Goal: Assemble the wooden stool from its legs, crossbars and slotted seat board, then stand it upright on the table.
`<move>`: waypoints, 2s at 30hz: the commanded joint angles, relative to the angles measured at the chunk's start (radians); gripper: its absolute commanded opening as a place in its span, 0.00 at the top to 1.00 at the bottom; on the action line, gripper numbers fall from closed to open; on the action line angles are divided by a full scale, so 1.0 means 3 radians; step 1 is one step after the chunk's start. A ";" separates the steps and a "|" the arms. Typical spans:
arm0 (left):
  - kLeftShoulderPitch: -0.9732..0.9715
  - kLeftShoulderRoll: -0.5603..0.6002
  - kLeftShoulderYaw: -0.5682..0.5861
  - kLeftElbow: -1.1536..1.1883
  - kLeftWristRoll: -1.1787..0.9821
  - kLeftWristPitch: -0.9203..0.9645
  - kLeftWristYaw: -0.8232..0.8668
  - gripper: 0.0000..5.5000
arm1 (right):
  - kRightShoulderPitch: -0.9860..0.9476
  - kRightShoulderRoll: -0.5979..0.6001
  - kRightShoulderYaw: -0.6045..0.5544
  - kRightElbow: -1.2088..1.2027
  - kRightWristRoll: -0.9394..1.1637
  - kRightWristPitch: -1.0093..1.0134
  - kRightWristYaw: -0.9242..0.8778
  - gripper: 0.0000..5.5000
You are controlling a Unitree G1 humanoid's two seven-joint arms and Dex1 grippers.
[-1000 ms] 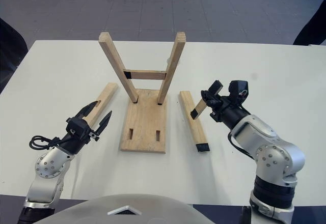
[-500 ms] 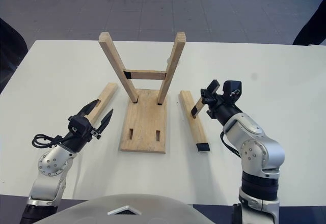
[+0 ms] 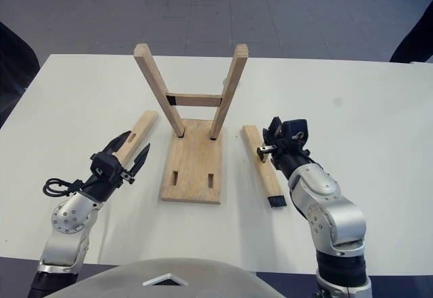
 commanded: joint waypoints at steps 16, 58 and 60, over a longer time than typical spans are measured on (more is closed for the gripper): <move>-0.0057 -0.0021 -0.0052 0.0036 0.0049 0.0047 0.0023 0.52 | 0.0023 0.0154 -0.0233 0.0810 -0.0244 -0.0426 0.0348 0.93; -0.0032 -0.0052 -0.0076 0.0101 0.0075 0.0001 0.0094 0.52 | -0.1675 0.0432 -0.0604 0.0289 -0.0081 0.0857 -0.0308 0.43; -0.0020 -0.0058 -0.0076 0.0097 0.0082 0.0000 0.0094 0.52 | -0.1614 0.0433 -0.0583 0.0285 -0.0118 0.0886 -0.0313 0.43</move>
